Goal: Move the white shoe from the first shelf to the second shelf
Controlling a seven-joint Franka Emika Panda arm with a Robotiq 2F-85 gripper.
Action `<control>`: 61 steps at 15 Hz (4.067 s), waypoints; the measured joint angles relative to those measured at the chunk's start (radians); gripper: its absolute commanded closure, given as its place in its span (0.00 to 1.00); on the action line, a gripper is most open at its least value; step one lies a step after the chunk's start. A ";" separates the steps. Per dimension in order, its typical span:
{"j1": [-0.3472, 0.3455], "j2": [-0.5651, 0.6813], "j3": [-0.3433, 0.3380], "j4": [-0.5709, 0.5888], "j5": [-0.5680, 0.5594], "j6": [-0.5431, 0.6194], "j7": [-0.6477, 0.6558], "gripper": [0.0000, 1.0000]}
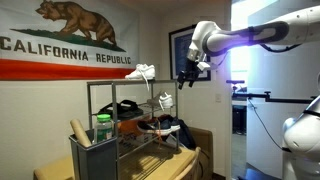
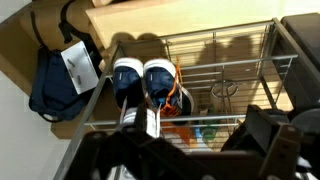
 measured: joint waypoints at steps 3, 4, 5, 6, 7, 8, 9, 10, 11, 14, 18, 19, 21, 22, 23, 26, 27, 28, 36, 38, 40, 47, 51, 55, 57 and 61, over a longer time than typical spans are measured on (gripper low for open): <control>-0.005 0.093 0.001 0.144 -0.048 0.001 0.021 0.00; -0.007 0.129 0.004 0.193 -0.067 0.003 0.035 0.00; -0.009 0.165 0.007 0.238 -0.087 0.008 0.051 0.00; -0.011 0.204 0.011 0.285 -0.109 0.013 0.072 0.00; -0.012 0.242 0.015 0.330 -0.130 0.019 0.093 0.00; -0.012 0.281 0.019 0.376 -0.153 0.024 0.120 0.00; -0.012 0.319 0.024 0.421 -0.180 0.030 0.149 0.00; -0.011 0.355 0.028 0.464 -0.207 0.035 0.181 0.00; -0.010 0.388 0.030 0.505 -0.232 0.037 0.212 0.00; -0.003 0.473 0.029 0.619 -0.301 0.037 0.310 0.00; 0.019 0.553 0.013 0.734 -0.368 0.037 0.419 0.00; 0.027 0.568 0.006 0.757 -0.381 0.037 0.439 0.00; 0.038 0.593 0.001 0.798 -0.404 0.037 0.475 0.00; 0.040 0.605 0.002 0.816 -0.413 0.037 0.487 0.00; 0.042 0.615 0.004 0.832 -0.422 0.037 0.500 0.00; 0.047 0.639 0.006 0.861 -0.440 0.037 0.516 0.00; 0.047 0.644 0.006 0.863 -0.442 0.037 0.516 0.00; 0.047 0.648 0.006 0.863 -0.443 0.037 0.516 0.00; 0.045 0.676 0.002 0.852 -0.445 0.036 0.516 0.00; 0.045 0.676 0.000 0.840 -0.445 0.036 0.516 0.00; 0.044 0.676 -0.003 0.825 -0.445 0.036 0.516 0.00; 0.045 0.674 -0.003 0.821 -0.445 0.037 0.517 0.65; 0.053 0.673 -0.002 0.825 -0.445 0.037 0.517 0.92; 0.056 0.674 -0.001 0.828 -0.443 0.036 0.517 0.93; 0.056 0.673 -0.001 0.828 -0.440 0.035 0.517 0.93; 0.056 0.664 -0.001 0.828 -0.435 0.012 0.517 0.93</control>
